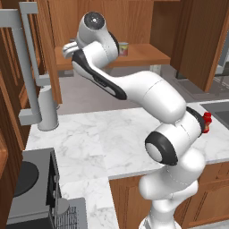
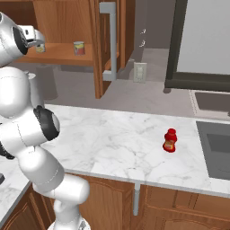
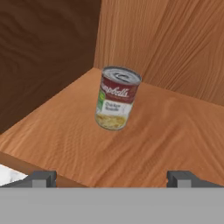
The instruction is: Restock the canned food cabinet by taking the new fresh canned food from the counter and placing it in the cabinet. Then, take the old canned food from the cabinet and place it on the counter.
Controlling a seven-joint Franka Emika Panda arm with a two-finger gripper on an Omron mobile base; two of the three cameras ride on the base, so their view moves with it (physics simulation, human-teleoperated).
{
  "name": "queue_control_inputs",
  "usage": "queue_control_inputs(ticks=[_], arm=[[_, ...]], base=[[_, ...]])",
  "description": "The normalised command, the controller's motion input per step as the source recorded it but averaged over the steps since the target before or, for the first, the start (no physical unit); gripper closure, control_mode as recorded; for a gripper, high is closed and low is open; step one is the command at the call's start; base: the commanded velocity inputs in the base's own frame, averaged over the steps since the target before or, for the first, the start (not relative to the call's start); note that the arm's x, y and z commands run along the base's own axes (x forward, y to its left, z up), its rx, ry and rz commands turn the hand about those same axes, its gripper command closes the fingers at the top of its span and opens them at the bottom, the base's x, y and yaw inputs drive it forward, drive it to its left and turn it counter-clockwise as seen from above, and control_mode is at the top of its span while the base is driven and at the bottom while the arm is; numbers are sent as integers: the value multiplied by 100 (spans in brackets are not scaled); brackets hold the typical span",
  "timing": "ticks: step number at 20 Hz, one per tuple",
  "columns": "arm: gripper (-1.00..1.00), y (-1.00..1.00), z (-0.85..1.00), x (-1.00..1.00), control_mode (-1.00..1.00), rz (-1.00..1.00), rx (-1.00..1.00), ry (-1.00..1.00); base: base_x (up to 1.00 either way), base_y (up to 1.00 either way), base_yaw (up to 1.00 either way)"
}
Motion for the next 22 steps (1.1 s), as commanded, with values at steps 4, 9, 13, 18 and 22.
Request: queue_control_inputs(ticks=[4, 9, 13, 18, 22], arm=[[-100, 0, -9, 29, -100, -1, 5, 0], [-100, 0, -6, 20, -100, -1, 5, 0], [-100, 0, -7, 20, -100, 0, 5, 0], [-100, 0, -6, 18, -100, 0, 2, 0], [-100, 2, -1, 17, -100, 0, 0, 0]], base=[[0, 0, 0], [0, 0, 0], [0, 0, 0], [0, 0, 0], [0, 0, 0]])
